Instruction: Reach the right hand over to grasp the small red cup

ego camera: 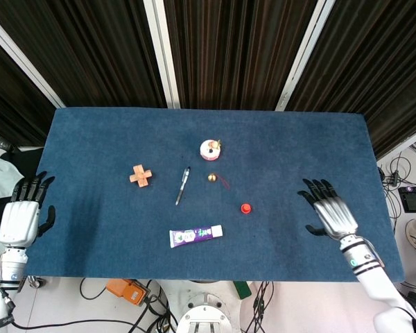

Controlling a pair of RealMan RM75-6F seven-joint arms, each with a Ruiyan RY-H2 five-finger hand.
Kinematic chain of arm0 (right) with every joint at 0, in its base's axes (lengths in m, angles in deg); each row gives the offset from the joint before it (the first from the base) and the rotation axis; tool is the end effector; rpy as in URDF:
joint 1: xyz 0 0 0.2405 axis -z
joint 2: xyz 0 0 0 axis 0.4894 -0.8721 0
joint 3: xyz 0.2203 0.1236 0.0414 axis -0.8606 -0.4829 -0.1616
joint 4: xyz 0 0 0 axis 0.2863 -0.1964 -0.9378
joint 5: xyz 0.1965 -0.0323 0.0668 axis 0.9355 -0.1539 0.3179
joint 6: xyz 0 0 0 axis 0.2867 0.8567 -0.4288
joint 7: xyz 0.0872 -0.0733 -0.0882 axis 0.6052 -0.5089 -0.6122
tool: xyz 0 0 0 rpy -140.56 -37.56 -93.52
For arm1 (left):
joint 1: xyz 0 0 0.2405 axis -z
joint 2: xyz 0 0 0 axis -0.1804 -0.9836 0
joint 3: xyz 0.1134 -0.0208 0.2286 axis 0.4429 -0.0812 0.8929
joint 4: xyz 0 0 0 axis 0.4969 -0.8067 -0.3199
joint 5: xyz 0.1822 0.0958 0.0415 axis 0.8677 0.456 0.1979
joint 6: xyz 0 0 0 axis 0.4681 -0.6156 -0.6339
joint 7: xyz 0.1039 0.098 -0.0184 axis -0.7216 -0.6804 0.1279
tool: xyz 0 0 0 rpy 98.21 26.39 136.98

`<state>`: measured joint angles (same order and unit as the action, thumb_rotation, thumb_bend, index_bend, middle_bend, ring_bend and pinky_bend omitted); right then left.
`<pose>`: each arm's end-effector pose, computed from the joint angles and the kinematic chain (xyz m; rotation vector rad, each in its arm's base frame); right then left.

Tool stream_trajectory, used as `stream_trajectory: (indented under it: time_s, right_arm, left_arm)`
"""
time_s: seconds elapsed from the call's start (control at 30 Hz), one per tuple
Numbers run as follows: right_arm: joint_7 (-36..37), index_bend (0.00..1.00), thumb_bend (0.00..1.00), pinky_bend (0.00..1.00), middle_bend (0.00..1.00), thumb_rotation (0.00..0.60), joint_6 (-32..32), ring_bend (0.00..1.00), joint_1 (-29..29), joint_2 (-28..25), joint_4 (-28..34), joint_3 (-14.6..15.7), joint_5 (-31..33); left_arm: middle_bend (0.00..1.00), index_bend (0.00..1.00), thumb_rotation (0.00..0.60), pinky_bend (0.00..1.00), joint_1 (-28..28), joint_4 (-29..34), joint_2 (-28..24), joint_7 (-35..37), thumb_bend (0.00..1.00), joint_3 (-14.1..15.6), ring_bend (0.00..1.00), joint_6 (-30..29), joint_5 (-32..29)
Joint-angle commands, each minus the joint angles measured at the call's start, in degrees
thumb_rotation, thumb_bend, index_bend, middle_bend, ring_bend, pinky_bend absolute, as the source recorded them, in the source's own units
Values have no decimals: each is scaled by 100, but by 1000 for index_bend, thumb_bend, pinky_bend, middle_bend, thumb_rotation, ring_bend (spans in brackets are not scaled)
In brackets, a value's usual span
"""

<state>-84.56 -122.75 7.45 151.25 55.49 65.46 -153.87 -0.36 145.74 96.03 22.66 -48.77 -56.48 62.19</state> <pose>-0.2468 -0.2647 0.0717 1.8161 -0.9191 0.8035 -0.3114 0.2127 0.1323 -1.4329 -0.9045 -0.9035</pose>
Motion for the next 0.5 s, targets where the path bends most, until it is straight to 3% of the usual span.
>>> stream_trajectory:
  time_s: [0.03, 0.5]
  right_arm:
    - [-210, 287, 351, 27, 74, 600, 445, 84, -404, 415, -155, -187, 308]
    - [-366, 357, 351, 27, 74, 600, 1353, 84, -1455, 1655, -1210, -451, 1103]
  left_arm:
    - [29, 112, 600, 36, 0, -2, -3, 0, 534, -1, 46, 6, -5]
    - [29, 112, 600, 37, 18, -36, -12, 52, 535, -24, 46, 65, -63]
